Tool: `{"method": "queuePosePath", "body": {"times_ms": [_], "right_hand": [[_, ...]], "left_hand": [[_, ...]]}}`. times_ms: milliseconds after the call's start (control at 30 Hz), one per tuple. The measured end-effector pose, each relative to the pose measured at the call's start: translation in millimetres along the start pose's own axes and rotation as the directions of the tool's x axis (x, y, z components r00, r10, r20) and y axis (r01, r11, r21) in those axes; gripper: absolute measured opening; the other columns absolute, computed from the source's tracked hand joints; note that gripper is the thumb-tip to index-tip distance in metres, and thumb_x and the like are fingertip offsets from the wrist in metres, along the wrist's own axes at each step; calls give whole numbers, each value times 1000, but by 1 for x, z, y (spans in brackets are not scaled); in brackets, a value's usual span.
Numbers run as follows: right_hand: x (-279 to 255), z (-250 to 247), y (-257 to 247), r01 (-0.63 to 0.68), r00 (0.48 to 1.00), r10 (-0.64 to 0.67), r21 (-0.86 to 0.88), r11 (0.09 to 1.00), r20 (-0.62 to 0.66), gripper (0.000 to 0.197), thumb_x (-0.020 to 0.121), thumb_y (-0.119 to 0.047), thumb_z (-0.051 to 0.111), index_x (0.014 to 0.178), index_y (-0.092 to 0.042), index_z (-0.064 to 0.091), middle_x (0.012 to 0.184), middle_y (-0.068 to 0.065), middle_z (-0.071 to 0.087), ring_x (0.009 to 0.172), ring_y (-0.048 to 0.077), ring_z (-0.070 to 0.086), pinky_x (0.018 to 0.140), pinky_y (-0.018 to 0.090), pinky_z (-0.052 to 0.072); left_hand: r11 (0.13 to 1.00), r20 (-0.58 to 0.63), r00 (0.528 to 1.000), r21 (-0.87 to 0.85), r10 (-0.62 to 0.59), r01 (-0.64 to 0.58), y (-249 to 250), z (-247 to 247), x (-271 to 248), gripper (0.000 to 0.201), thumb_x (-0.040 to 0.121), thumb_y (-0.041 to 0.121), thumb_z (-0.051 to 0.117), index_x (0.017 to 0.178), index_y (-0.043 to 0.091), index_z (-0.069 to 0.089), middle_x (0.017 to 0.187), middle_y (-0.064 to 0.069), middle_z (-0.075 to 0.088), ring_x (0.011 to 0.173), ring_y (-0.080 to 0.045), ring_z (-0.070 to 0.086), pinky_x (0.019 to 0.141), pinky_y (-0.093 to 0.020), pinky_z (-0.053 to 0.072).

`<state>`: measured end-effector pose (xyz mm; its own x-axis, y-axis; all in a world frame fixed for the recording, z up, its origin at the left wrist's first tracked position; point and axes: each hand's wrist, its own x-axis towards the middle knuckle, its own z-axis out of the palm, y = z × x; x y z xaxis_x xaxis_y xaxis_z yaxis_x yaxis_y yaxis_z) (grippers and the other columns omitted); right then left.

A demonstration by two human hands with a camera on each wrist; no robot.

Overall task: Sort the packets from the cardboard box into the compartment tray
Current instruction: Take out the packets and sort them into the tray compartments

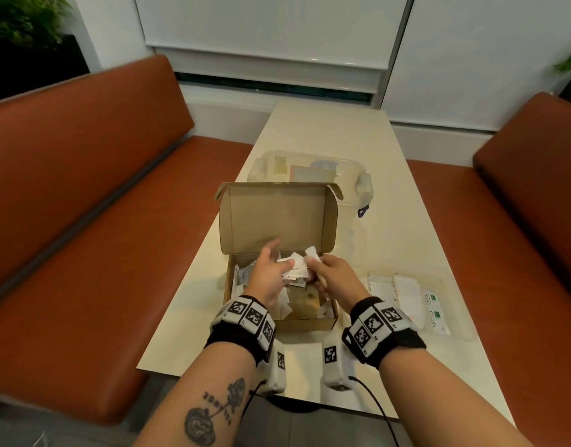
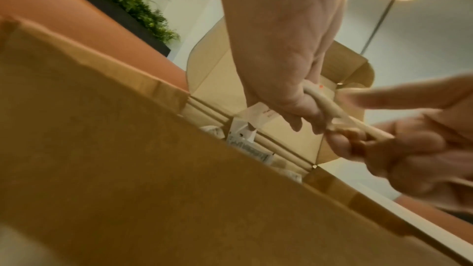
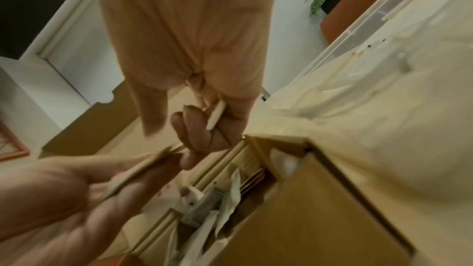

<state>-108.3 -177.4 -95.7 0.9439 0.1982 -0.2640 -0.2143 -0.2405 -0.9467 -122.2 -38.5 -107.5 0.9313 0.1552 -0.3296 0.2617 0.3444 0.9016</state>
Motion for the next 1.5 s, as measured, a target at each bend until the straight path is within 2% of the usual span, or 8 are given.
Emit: {"method": "queuePosePath", "body": {"times_ms": [100, 233, 567, 733, 933, 1133, 1333, 1500], "right_hand": [[0, 4, 2, 11, 1000, -11, -14, 1000, -19, 17, 89, -15, 63, 97, -1, 56, 61, 5, 50, 42, 10, 43, 39, 19, 36], [0, 3, 5, -24, 1000, 25, 82, 996, -11, 11, 90, -7, 60, 98, 0, 58, 59, 5, 48, 43, 8, 41, 40, 18, 35], [-1, 14, -3, 87, 993, -91, -66, 994, -70, 5, 84, -11, 68, 85, -8, 64, 56, 2, 53, 44, 12, 44, 43, 24, 37], [8, 19, -9, 125, 980, -158, -248, 961, -120, 16, 84, -18, 69, 98, -10, 68, 79, 3, 65, 72, 17, 60, 69, 31, 51], [22, 37, -6, 51, 998, 1, -838, 543, 62, 39, 85, -17, 66, 121, -4, 57, 120, 14, 61, 110, 27, 58, 92, 32, 48], [26, 60, 5, 128, 957, 206, -933, 337, 206, 70, 89, -12, 58, 149, -21, 21, 147, 19, 28, 129, 34, 42, 105, 42, 40], [26, 58, 2, 132, 988, 27, -929, 345, 151, 38, 93, -1, 43, 132, -2, 45, 131, 20, 51, 122, 32, 49, 99, 36, 42], [25, 47, 5, 36, 997, 36, -836, 548, 66, 29, 85, -3, 57, 114, -4, 62, 116, 14, 64, 111, 28, 58, 90, 30, 46]], "left_hand": [[998, 18, 1000, 49, 24, -25, 0, 7, -3, 70, 92, -7, 49, 148, 27, 26, 156, -10, 22, 136, -32, 38, 107, -47, 40], [998, 14, 1000, 61, 19, -20, -2, 14, -6, 68, 93, -6, 48, 149, 25, 23, 145, -16, 41, 120, -34, 54, 100, -47, 46], [1000, 53, 998, 12, -22, 22, -3, 8, -12, 26, 95, 3, 50, 118, 9, 60, 113, -17, 65, 104, -31, 61, 97, -49, 45], [987, -71, 997, -154, 42, -53, 0, -5, -8, 22, 97, -1, 42, 111, 7, 58, 100, -9, 66, 88, -22, 65, 79, -39, 53], [946, -216, 976, -306, 35, -102, 3, -27, -6, 22, 100, -1, 35, 113, 8, 51, 100, -10, 61, 86, -23, 64, 78, -40, 53], [953, -241, 971, -295, -1, -72, 1, -40, -6, 25, 100, -1, 34, 117, 6, 51, 108, -16, 58, 87, -26, 63, 78, -40, 54], [960, -218, 976, -276, -23, -39, -2, -52, -8, 24, 100, -2, 33, 115, 5, 51, 100, -17, 58, 94, -31, 60, 77, -40, 55], [969, -203, 978, -246, -46, -6, -7, -50, -5, 23, 100, -1, 34, 114, 6, 51, 108, -19, 59, 94, -29, 60, 83, -44, 52]]}}
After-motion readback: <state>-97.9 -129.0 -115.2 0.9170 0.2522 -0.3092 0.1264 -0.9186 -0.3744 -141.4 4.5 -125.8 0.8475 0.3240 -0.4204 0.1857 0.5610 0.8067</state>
